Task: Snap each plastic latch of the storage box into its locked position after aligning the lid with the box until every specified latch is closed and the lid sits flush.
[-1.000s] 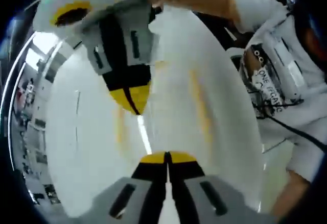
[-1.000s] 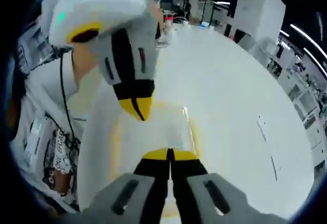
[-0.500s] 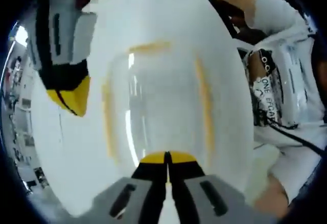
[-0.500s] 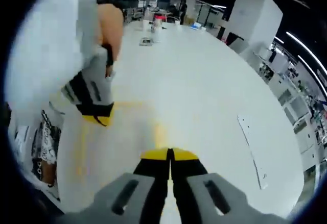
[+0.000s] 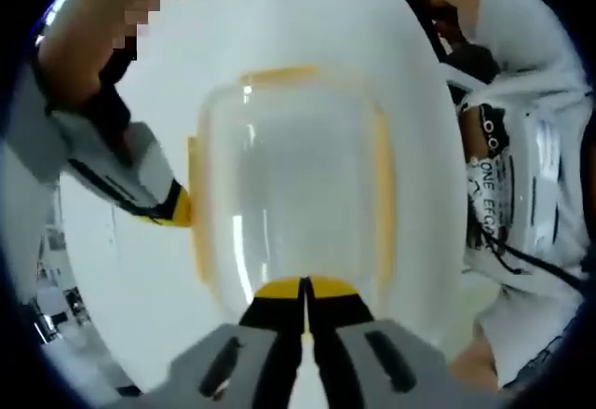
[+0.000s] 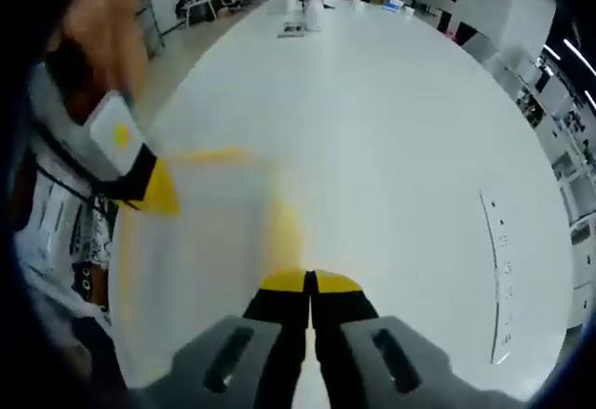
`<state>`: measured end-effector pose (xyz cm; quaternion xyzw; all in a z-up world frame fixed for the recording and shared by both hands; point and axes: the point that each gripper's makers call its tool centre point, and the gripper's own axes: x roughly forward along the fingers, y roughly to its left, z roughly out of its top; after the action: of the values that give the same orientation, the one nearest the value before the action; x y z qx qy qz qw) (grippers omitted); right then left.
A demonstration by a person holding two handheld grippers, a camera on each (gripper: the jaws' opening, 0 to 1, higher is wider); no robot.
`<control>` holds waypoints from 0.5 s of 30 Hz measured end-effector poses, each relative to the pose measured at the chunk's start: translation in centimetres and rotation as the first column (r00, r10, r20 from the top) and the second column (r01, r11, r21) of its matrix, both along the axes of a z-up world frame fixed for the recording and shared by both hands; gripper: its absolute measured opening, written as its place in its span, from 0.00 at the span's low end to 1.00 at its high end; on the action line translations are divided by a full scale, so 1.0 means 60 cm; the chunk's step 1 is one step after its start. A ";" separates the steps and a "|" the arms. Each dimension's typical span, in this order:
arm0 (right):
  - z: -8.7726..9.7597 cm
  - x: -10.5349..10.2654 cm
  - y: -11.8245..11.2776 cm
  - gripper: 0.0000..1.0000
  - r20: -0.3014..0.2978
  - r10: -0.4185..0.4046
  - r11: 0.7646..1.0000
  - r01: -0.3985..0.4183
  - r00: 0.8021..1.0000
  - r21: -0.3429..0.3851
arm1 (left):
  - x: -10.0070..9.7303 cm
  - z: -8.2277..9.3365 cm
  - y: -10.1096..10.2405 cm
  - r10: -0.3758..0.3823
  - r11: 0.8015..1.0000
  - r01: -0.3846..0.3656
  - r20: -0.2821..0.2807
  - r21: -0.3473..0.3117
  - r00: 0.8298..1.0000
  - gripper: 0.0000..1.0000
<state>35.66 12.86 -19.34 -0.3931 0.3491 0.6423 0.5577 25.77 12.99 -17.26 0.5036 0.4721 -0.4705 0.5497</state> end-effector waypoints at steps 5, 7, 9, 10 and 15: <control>-0.005 -0.010 0.000 0.00 -0.019 0.144 0.989 -0.145 0.989 -0.025 | 0.000 0.003 0.001 0.007 1.000 -0.007 0.005 -0.008 1.000 0.00; -0.012 -0.013 0.001 0.00 -0.038 0.152 0.987 -0.154 0.988 -0.037 | 0.001 0.006 0.001 0.011 1.000 -0.011 0.006 -0.009 1.000 0.00; -0.014 -0.016 0.001 0.00 -0.069 0.154 0.987 -0.157 0.986 -0.038 | 0.002 0.007 0.001 0.022 1.000 -0.022 0.011 0.003 1.000 0.00; -0.015 -0.018 0.001 0.00 -0.084 0.154 0.987 -0.158 0.984 -0.039 | 0.002 0.007 0.001 0.027 1.000 -0.027 0.013 0.009 1.000 0.00; -0.014 -0.029 -0.007 0.00 -0.187 0.125 0.990 -0.135 0.974 -0.040 | 0.003 0.010 0.002 0.050 0.998 -0.051 0.011 0.025 0.999 0.00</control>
<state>33.95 12.45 -20.17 -0.3686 0.3891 0.7017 0.4694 25.96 13.13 -16.67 0.5008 0.4876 -0.4478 0.5576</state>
